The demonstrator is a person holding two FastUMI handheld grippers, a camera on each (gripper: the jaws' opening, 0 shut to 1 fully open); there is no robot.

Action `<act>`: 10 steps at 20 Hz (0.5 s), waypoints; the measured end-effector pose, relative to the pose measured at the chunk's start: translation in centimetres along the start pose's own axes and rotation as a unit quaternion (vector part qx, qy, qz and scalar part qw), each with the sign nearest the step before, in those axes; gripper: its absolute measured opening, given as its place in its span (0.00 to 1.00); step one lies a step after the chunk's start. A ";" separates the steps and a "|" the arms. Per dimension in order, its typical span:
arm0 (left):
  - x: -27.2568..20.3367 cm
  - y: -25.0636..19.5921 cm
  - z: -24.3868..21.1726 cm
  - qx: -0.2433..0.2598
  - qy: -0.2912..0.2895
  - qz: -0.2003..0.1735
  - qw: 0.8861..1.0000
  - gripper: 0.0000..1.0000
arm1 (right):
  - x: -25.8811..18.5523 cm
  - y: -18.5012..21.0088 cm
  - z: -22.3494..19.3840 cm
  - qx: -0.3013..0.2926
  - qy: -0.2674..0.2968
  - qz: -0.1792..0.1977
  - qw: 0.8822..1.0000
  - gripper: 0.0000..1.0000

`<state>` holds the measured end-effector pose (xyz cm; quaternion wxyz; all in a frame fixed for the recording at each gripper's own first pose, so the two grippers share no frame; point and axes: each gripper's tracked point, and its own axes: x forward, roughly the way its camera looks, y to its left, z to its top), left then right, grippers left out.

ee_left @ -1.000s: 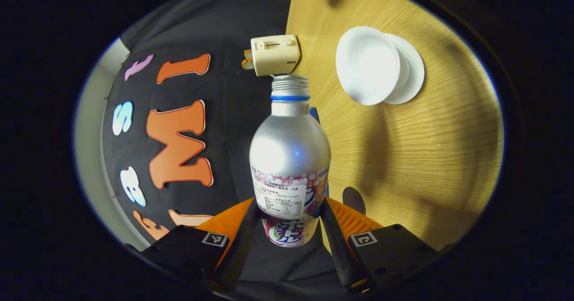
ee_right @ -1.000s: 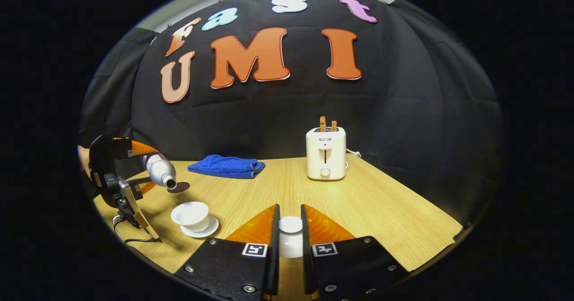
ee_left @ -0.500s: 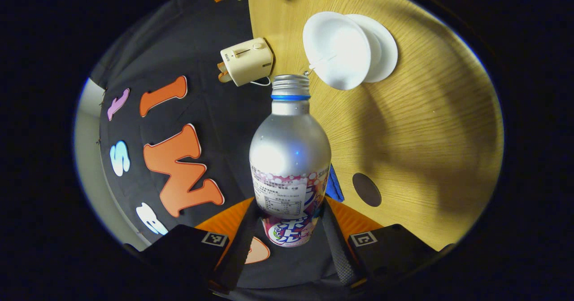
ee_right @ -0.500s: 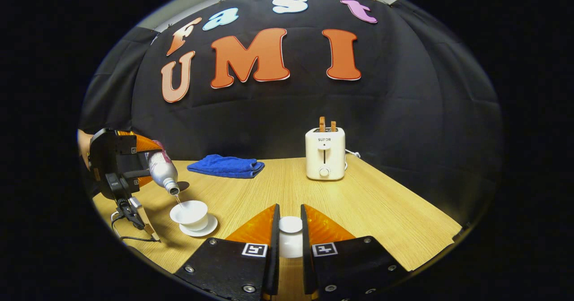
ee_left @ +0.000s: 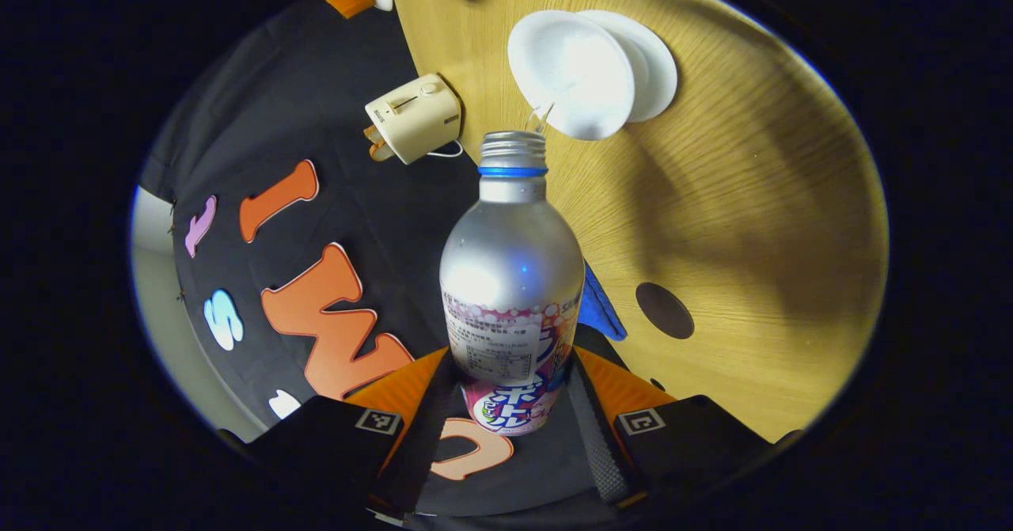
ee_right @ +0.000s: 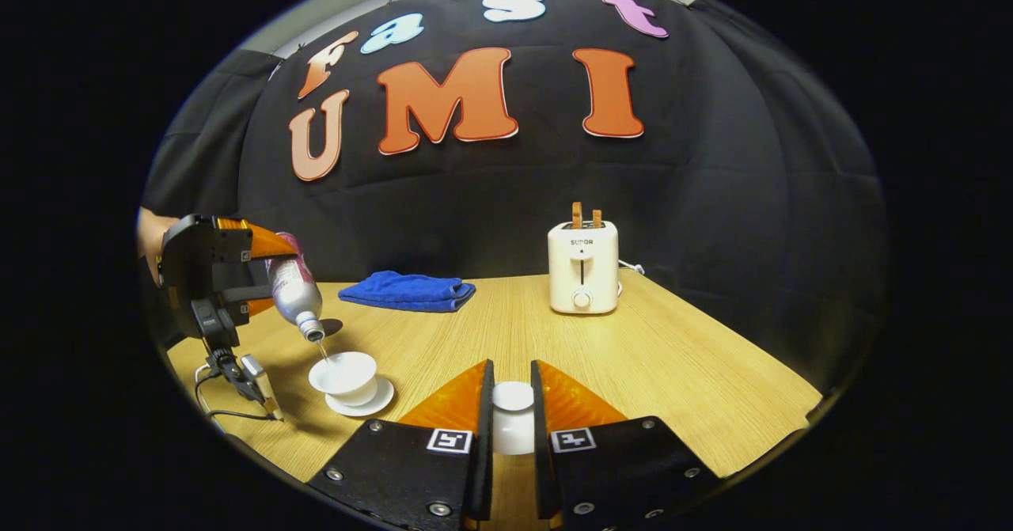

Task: Open the teacup lid with one hand, grasp the water bottle and pour water into the teacup with the other hand; after pouring, place the water bottle on the coaster and then close the teacup lid.

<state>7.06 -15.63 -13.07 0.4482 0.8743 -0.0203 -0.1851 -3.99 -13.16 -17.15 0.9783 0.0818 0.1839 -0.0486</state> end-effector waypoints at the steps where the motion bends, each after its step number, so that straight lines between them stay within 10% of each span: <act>1: -0.2 0.7 -0.1 0.008 -0.002 0.004 1.000 0.84 | -0.1 0.1 0.0 -0.001 0.001 0.003 1.000 0.17; 10: -1.0 3.0 0.8 0.062 -0.012 0.022 0.998 0.84 | 0.0 0.2 0.2 -0.003 0.000 0.007 1.000 0.22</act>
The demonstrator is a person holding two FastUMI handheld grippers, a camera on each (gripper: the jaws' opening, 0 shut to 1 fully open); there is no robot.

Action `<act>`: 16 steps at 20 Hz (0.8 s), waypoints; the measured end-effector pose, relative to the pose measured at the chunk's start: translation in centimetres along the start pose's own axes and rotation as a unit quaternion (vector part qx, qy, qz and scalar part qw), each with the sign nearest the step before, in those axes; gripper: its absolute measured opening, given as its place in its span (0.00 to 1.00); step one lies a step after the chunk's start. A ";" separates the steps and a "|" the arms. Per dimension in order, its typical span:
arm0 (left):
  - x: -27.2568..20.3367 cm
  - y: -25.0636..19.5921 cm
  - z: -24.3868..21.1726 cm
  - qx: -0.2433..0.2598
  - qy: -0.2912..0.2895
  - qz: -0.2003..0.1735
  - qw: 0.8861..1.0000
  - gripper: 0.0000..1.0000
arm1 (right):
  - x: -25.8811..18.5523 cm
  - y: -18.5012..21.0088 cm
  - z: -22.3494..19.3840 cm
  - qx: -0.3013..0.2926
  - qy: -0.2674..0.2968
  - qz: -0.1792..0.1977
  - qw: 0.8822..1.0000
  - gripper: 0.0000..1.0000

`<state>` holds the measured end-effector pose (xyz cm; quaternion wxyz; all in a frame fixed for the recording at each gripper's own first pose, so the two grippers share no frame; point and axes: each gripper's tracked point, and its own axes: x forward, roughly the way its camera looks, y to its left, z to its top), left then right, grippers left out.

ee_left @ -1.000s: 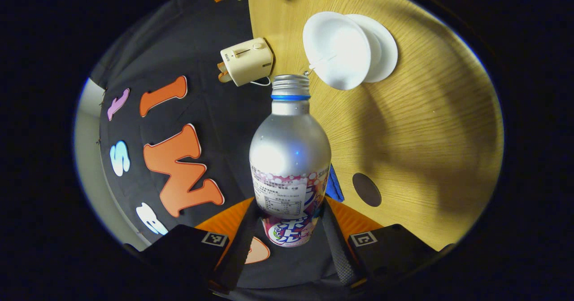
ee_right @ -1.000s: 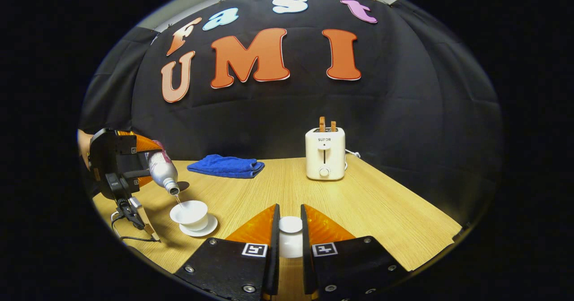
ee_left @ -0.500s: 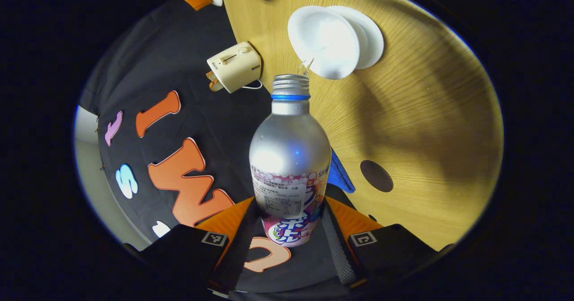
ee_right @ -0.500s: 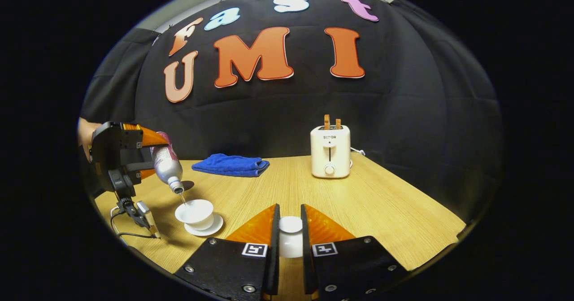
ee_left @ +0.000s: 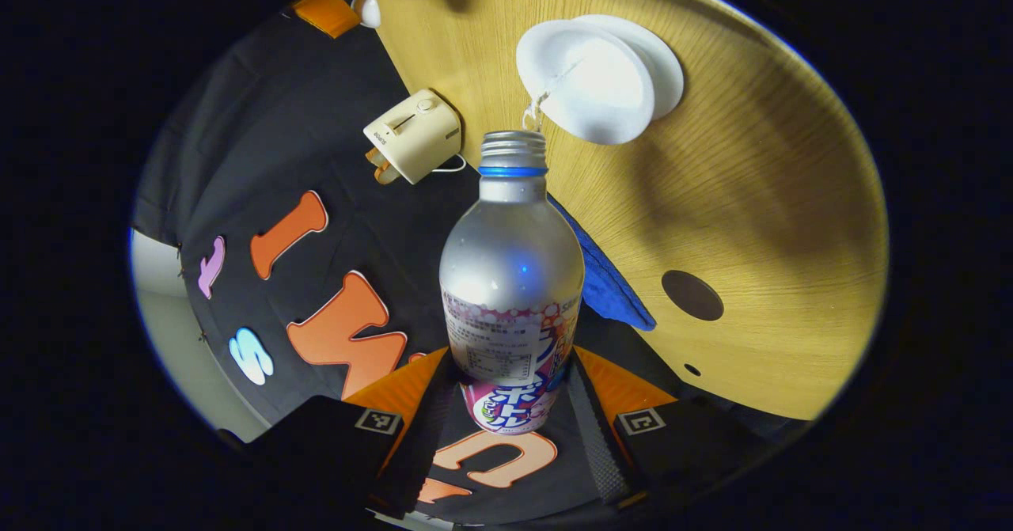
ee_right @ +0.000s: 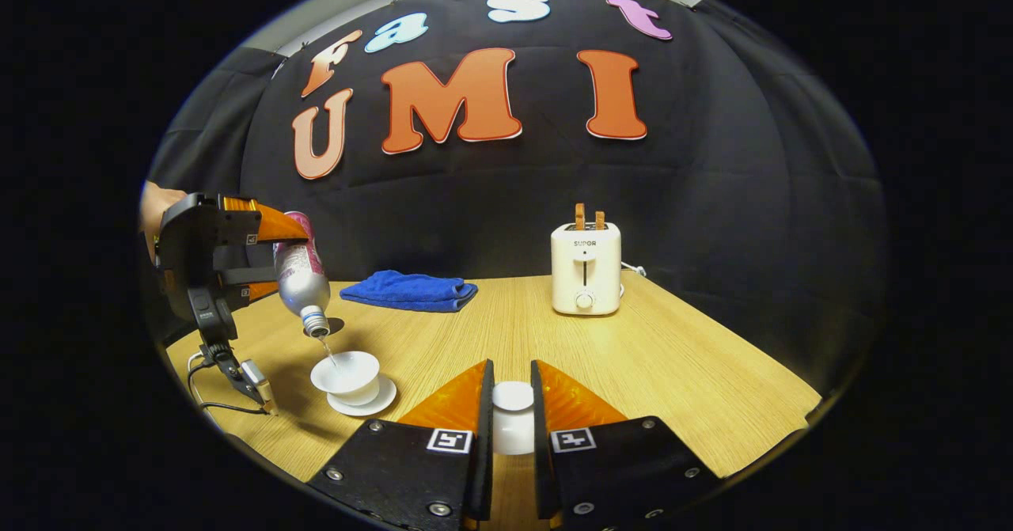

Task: Open the teacup lid with one hand, grasp the water bottle and pour water into the teacup with the other hand; after pouring, place the water bottle on the coaster and then close the teacup lid.

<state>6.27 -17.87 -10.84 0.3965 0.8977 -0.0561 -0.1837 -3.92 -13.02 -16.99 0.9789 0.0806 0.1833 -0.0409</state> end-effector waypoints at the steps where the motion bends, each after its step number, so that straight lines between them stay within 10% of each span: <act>1: 0.0 0.0 0.0 0.003 0.001 0.001 1.000 0.87 | 0.0 0.0 0.1 0.001 0.000 -0.001 1.000 0.22; 16: 0.4 0.8 -0.4 0.041 0.004 0.024 0.999 0.84 | -0.1 0.2 0.1 0.012 -0.003 0.001 1.000 0.22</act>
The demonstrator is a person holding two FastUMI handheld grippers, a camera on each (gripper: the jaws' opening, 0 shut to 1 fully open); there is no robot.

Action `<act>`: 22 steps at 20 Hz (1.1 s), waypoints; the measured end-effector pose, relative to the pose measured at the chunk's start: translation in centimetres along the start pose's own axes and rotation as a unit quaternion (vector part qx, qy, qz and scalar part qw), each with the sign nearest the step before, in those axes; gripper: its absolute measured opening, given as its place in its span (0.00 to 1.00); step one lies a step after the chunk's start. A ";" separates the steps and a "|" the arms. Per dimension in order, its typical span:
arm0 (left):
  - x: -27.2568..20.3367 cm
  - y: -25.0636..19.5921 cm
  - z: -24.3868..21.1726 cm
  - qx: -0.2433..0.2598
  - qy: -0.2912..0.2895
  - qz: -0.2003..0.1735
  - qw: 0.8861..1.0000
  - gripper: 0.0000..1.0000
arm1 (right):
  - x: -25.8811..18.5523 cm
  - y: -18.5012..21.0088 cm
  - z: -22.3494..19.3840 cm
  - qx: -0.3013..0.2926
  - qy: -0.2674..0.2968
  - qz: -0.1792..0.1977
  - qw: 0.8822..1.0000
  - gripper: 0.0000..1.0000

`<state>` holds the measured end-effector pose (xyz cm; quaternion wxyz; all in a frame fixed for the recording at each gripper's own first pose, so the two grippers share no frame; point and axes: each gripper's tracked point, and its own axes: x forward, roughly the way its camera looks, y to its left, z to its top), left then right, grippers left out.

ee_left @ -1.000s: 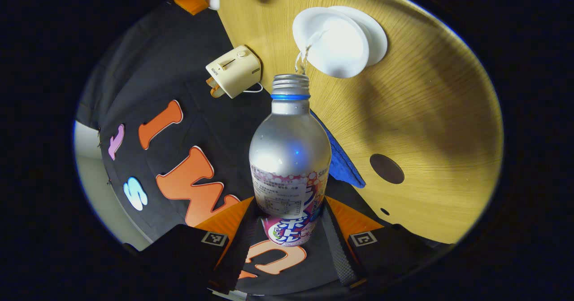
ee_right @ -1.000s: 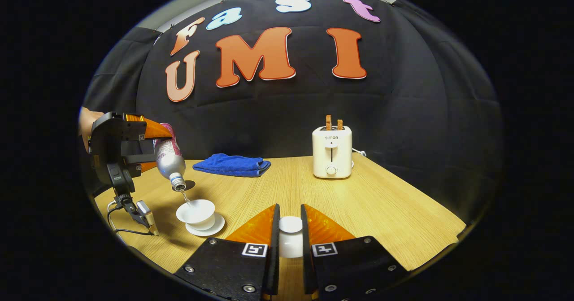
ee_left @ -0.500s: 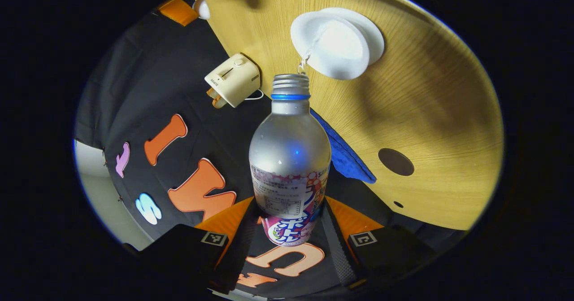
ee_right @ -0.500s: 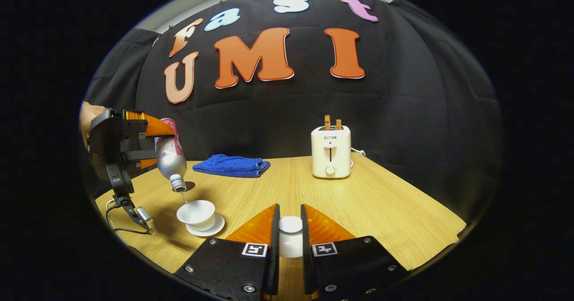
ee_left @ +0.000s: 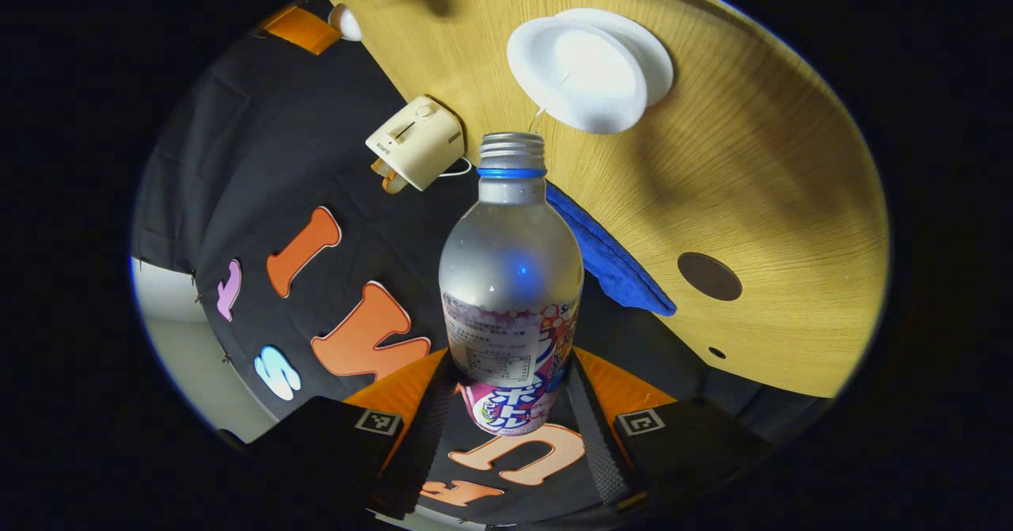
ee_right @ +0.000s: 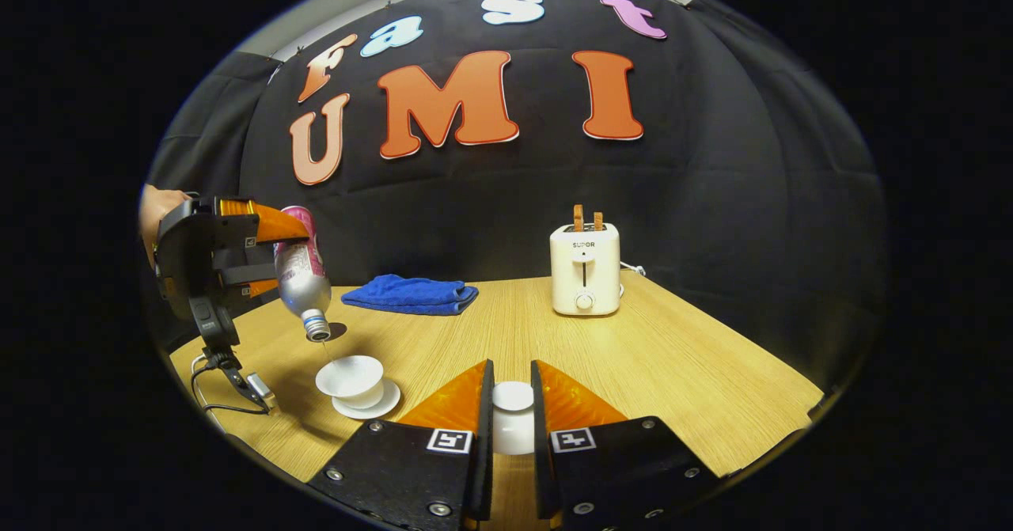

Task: Open the teacup lid with one hand, grasp the water bottle and pour water into the teacup with the other hand; after pouring, place the water bottle on the coaster and then close the teacup lid.

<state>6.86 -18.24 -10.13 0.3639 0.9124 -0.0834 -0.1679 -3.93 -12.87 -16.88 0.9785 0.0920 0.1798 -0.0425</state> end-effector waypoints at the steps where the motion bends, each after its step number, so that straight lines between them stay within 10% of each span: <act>1: -0.1 -0.2 -0.2 -0.003 0.001 -0.002 1.000 0.82 | 0.0 0.0 0.0 0.000 0.000 0.000 1.000 0.22; 7: 0.0 -0.5 0.0 -0.046 -0.009 0.012 0.999 0.84 | 0.1 0.3 0.1 -0.005 -0.002 0.012 1.000 0.22; 13: -0.2 -2.0 1.4 -0.195 -0.043 0.047 0.979 0.83 | 0.3 0.8 0.2 -0.007 -0.003 0.028 1.000 0.22; 19: -1.4 -2.7 -0.8 -0.394 -0.030 0.074 0.916 0.82 | 0.5 1.9 0.9 -0.013 -0.010 0.048 0.999 0.22; 22: -1.6 -3.3 -1.8 -0.503 -0.018 0.079 0.860 0.83 | 0.5 3.5 1.0 -0.022 -0.011 0.061 0.998 0.22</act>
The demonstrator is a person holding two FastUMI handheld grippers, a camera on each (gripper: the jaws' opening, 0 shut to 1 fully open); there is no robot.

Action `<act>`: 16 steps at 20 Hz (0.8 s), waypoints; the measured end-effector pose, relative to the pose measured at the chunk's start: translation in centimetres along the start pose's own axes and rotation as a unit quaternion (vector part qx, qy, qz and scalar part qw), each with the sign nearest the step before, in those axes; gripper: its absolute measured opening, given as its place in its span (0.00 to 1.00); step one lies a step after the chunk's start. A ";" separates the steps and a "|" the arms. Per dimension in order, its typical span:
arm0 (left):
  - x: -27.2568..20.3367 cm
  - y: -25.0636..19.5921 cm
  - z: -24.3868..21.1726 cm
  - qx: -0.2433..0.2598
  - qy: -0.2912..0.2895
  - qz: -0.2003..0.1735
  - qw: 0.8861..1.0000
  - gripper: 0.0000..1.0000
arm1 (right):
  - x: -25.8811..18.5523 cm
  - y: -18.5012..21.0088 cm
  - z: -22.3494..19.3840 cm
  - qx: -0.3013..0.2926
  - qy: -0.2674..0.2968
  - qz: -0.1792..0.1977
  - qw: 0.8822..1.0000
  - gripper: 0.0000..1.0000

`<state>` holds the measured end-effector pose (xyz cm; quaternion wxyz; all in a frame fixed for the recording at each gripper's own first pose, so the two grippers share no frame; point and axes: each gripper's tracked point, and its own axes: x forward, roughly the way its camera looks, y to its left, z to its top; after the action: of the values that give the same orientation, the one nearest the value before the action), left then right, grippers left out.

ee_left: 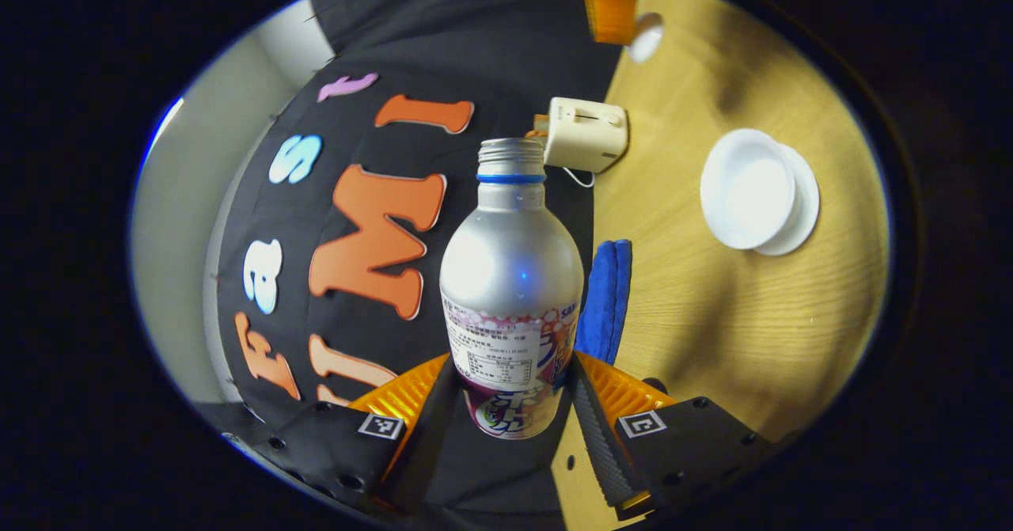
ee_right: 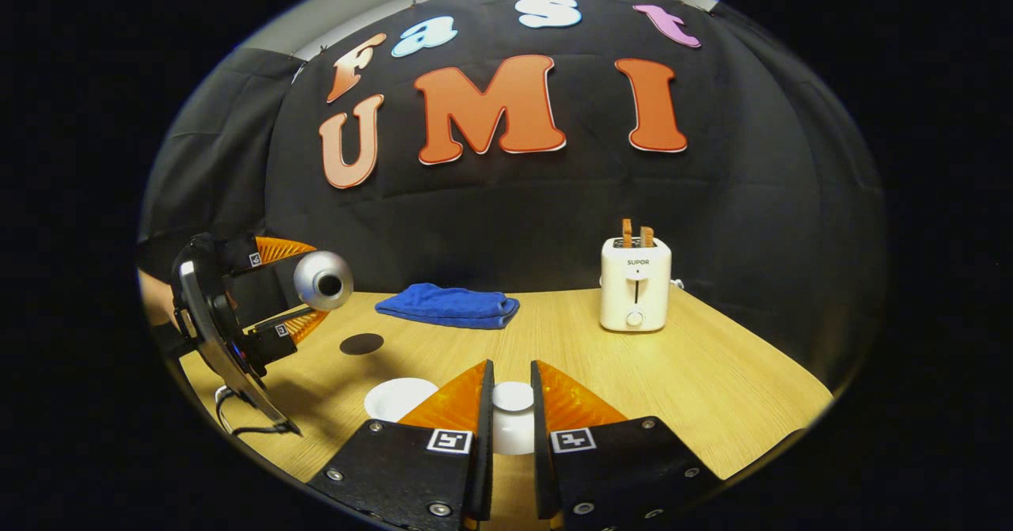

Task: Open the teacup lid with one hand, grasp the water bottle and pour water into the teacup with the other hand; after pouring, place the water bottle on the coaster and then close the teacup lid.

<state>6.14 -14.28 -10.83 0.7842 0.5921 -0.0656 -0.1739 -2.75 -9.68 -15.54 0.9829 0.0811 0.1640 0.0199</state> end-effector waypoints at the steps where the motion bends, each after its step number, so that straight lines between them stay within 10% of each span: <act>1: -0.1 0.1 -0.4 -0.036 0.002 0.005 0.999 0.83 | 0.3 0.6 0.2 -0.003 0.000 0.004 1.000 0.22; 6: 1.1 0.0 -2.6 -0.191 0.034 0.026 0.981 0.83 | 1.3 3.3 1.3 -0.027 0.000 0.025 0.999 0.22; 16: 3.3 -2.4 -4.8 -0.424 0.065 0.062 0.901 0.83 | 2.4 6.9 3.2 -0.060 -0.008 0.053 0.997 0.22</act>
<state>10.24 -11.66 -14.82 0.9729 0.2079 0.0287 -0.0976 0.45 -3.20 -12.22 0.9849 0.0308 0.1500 0.0811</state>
